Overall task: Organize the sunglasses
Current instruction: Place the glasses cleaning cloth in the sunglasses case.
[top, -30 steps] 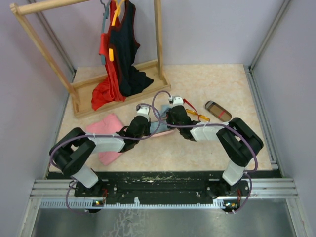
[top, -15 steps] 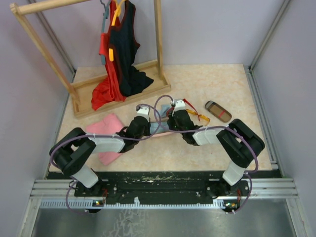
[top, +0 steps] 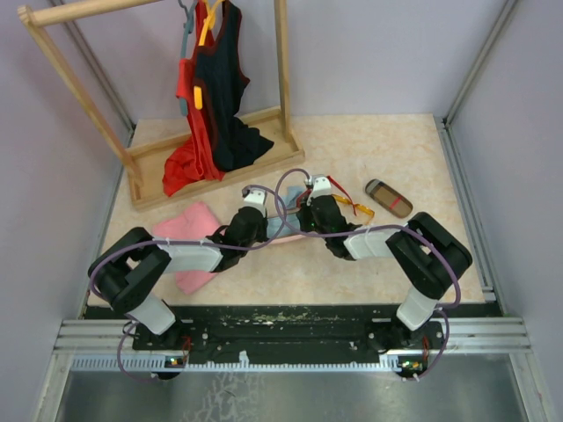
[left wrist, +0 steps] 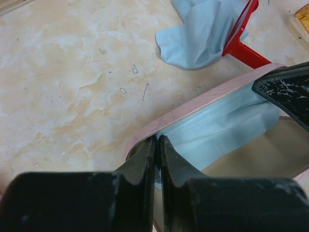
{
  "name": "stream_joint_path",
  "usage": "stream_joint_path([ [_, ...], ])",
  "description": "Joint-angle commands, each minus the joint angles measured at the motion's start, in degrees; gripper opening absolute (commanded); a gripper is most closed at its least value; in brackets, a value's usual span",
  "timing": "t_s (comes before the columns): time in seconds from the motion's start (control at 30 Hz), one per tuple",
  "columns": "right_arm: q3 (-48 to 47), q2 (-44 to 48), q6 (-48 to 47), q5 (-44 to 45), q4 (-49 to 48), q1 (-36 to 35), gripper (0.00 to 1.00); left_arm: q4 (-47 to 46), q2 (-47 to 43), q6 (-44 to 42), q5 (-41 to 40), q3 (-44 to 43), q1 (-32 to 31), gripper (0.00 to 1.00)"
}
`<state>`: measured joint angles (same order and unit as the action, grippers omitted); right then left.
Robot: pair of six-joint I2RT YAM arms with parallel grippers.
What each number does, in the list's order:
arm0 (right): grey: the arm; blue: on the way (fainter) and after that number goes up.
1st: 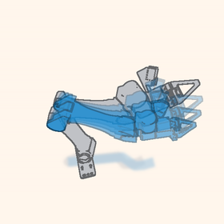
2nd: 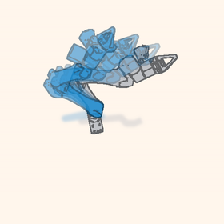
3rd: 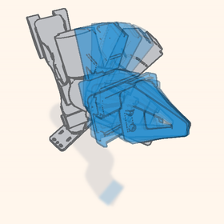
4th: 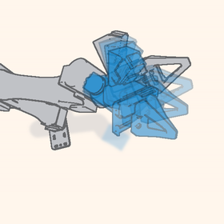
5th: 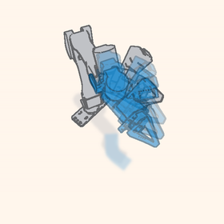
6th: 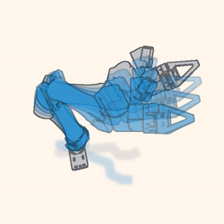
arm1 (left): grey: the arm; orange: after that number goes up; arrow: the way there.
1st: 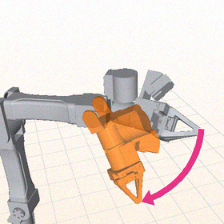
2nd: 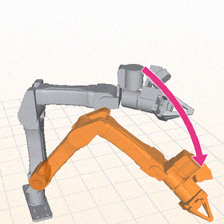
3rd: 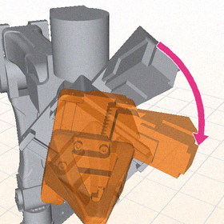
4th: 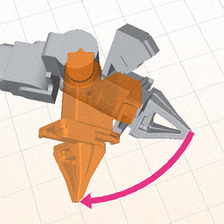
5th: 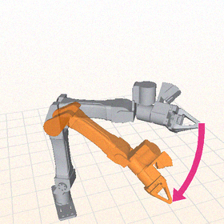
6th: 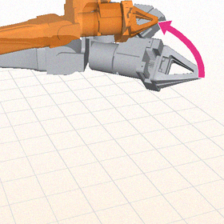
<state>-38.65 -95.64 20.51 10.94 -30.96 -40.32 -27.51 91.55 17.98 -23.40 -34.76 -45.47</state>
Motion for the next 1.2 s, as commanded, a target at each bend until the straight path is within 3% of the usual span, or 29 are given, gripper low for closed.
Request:
stream_joint_path([
  [0.0, -0.55, 1.50, -0.83, 2.38, -4.67, 0.94, 0.00, -0.97, -0.06, -0.45, -1.52, 0.53, 0.56, 0.14],
  [0.17, -0.76, 1.50, -0.74, 2.60, -4.98, 0.98, 0.01, -0.87, -0.01, -0.23, -1.88, 0.42, 0.56, 0.18],
  [0.43, -1.07, -0.68, -0.56, 2.50, -4.81, 1.00, 0.16, -0.53, 0.12, -0.39, -2.47, -0.12, 0.58, 0.30],
  [0.7, -0.71, 0.45, -0.56, 1.91, -4.19, 1.03, 0.27, -0.22, -0.46, -0.06, -2.45, 0.05, 0.61, 0.36],
  [0.8, -0.43, 2.71, -0.65, 1.82, -3.47, 1.03, 0.36, 0.03, -0.90, 0.13, -2.28, 0.13, 0.56, 0.40],
  [1.17, 1.20, 7.86, -0.52, 0.21, 0.39, 1.03, 0.39, 1.05, -4.10, 1.40, -0.44, 0.79, 0.56, 0.47],
])
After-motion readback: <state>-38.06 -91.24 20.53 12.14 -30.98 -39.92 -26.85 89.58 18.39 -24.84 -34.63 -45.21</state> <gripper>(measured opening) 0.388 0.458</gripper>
